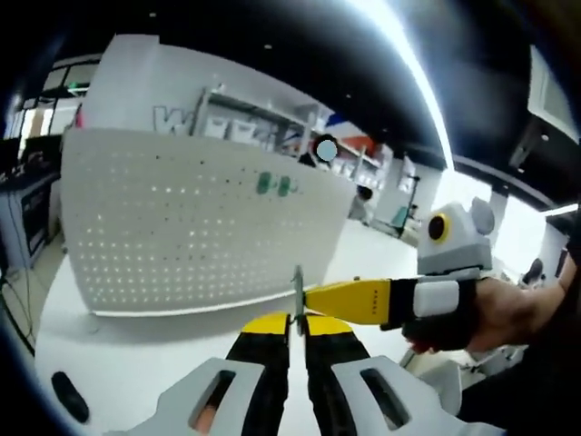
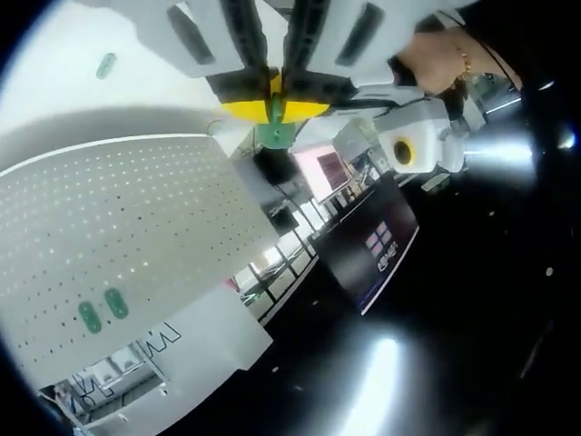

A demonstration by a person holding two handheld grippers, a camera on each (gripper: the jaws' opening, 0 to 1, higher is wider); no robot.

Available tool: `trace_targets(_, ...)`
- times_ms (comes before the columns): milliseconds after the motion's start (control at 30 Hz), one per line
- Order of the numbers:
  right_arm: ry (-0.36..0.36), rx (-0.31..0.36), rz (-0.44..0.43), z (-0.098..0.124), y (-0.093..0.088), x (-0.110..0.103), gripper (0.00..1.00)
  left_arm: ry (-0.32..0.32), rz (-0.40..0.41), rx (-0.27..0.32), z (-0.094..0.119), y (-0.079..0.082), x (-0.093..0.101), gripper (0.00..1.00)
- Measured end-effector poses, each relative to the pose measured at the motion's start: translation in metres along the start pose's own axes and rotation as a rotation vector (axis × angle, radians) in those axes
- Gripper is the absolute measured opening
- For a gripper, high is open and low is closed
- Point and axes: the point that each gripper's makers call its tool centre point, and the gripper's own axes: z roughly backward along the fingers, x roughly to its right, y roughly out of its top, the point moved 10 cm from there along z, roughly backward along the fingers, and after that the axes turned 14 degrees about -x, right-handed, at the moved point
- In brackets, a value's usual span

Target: Insert the hook assembly into the mounting plate slot until the hook locks in place.

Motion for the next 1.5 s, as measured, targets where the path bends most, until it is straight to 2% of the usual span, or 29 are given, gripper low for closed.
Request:
trace_targets(100,-0.010,-0.005,0.018,0.000,0.000,0.001,0.01,0.004,0.003,0.006,0.001,-0.001,0.000,0.08)
trace_targets(167,-0.011,-0.007,0.025,0.000,0.000,0.001,0.01,-0.020,0.013,0.006,0.001,-0.002,0.000,0.06)
trace_targets(300,-0.029,-0.023,0.070,0.000,0.000,0.000,0.01,-0.012,0.015,0.008,0.000,-0.003,0.000,0.09)
trace_targets(500,-0.032,-0.023,0.084,-0.002,0.003,0.002,0.01,-0.016,0.016,0.004,0.000,-0.005,-0.001,0.22)
trace_targets(600,-0.036,-0.023,0.091,-0.002,0.004,0.003,0.01,-0.015,0.018,-0.005,0.000,-0.007,-0.002,0.34)
trace_targets(733,-0.045,-0.027,0.107,-0.003,0.006,0.006,0.01,-0.027,0.026,-0.025,-0.001,-0.011,-0.004,0.36)
trace_targets(867,-0.061,-0.033,0.138,-0.004,0.007,0.009,0.01,-0.038,0.028,-0.029,-0.001,-0.013,-0.004,0.45)
trace_targets(933,-0.065,-0.035,0.141,-0.004,0.007,0.012,0.01,-0.042,0.027,-0.026,0.000,-0.015,-0.004,0.45)
trace_targets(1000,-0.074,-0.035,0.152,-0.004,0.008,0.015,0.01,-0.055,0.029,-0.033,0.000,-0.016,-0.004,0.49)
trace_targets(1233,-0.126,-0.018,0.230,-0.010,0.014,0.026,0.01,-0.083,0.006,-0.009,-0.001,-0.017,-0.002,0.69)
trace_targets(1333,-0.143,-0.013,0.231,-0.011,0.015,0.031,0.01,-0.059,-0.028,0.009,-0.001,-0.016,-0.001,0.76)
trace_targets(1500,-0.169,-0.008,0.227,-0.012,0.015,0.036,0.01,-0.058,-0.048,0.012,-0.003,-0.015,0.001,0.80)
